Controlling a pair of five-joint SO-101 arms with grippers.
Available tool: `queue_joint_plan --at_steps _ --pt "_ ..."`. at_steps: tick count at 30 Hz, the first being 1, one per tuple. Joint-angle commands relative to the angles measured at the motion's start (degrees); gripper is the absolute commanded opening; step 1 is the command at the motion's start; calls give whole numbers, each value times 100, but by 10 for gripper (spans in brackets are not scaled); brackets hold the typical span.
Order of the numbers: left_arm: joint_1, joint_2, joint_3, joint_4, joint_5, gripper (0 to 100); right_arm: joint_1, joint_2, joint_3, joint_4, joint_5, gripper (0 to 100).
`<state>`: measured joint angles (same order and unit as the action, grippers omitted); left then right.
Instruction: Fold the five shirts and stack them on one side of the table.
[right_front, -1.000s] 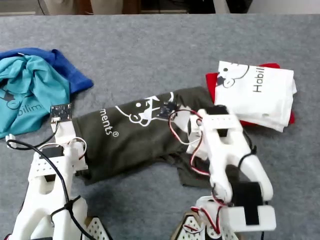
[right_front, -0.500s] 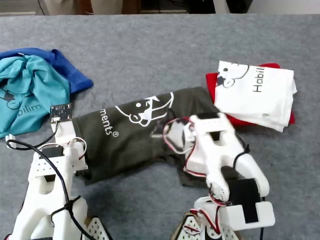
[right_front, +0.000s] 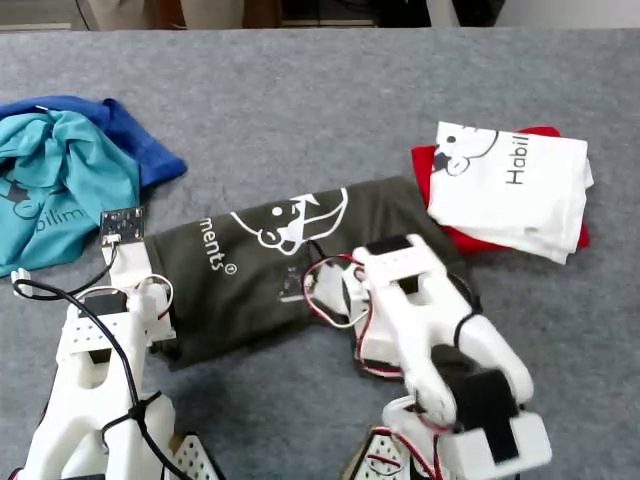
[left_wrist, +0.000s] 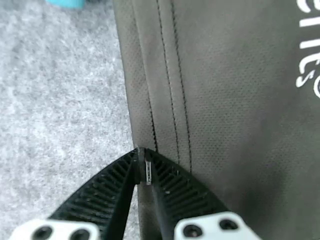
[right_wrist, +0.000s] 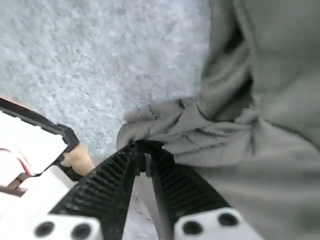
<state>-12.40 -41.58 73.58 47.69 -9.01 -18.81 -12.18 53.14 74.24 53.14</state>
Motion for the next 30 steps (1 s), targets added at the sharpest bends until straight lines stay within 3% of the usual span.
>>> queue_joint_plan --at_steps 1,4,11,22,25,30 --pt "-62 -127 -18 -79 35 20 -84 -919 -347 308 -35 5" --pt "-62 -127 -26 -79 26 20 -84 -1596 -470 607 -26 21" --pt "-62 -127 -26 -79 26 20 -101 -2070 -242 642 -26 196" --pt "-62 -127 -26 -79 26 20 -92 -453 242 -686 -62 146" --pt "-62 -127 -26 -79 26 20 -92 -286 127 -703 -70 14" --pt "-62 -127 -26 -79 26 20 -84 -769 48 -193 -70 3"
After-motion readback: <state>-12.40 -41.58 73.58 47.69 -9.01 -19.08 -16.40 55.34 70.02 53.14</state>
